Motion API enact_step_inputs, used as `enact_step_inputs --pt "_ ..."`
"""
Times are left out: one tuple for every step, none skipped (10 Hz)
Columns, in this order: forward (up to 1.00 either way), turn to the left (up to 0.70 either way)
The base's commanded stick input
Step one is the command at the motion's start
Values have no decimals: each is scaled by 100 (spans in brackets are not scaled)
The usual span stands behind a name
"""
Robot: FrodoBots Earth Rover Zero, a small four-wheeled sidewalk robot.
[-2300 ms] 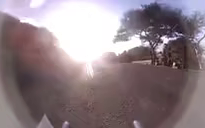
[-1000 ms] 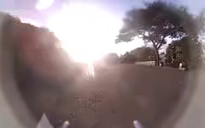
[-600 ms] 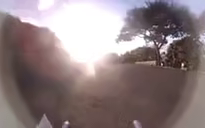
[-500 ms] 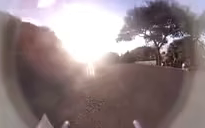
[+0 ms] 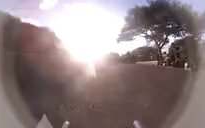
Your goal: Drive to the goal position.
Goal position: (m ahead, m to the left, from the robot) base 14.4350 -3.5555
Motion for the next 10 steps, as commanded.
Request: enact_step_inputs --pt "50 0" --pt "50 0" --pt "50 0" --pt "50 0" --pt "50 0" --pt "50 0" --pt "50 0" --pt "50 0" --pt "50 0" --pt "50 0"
